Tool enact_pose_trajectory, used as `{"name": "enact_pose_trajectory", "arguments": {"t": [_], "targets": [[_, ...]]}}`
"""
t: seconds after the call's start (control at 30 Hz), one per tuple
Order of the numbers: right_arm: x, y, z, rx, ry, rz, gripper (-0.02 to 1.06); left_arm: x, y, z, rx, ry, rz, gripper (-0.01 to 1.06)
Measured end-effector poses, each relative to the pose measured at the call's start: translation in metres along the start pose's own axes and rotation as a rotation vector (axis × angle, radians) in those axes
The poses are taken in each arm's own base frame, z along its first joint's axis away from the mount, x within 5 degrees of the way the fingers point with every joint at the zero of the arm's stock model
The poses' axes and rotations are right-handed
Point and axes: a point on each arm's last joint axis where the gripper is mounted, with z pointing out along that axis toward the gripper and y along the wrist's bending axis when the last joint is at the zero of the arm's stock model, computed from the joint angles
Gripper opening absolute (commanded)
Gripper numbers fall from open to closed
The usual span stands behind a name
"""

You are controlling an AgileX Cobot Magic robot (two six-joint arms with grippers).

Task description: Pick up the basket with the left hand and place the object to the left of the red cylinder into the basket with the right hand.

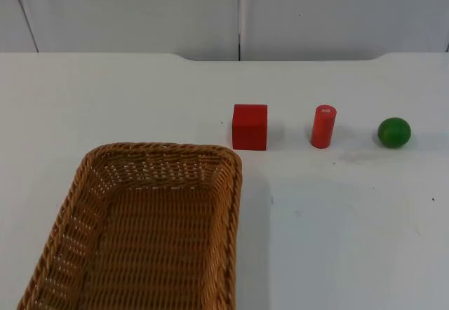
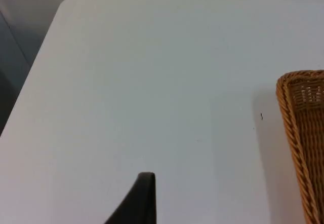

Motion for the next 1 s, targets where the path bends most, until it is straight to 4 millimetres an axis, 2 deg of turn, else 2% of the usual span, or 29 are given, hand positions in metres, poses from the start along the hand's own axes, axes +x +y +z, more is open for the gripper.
{"name": "enact_pose_trajectory", "arguments": {"t": [0.17,0.43,1.0], "targets": [[0.000,0.000,0.000,0.000,0.000,0.000,1.05,-0.011,0.000,-0.006,-0.001,-0.027,0.000,1.05],[0.000,0.000,0.000,0.000,0.000,0.000,1.05,-0.031,0.001,0.000,0.000,-0.014,0.001,1.05],[0.000,0.000,0.000,0.000,0.000,0.000,1.05,-0.046,0.001,0.019,-0.001,0.019,0.008,1.05]]}}
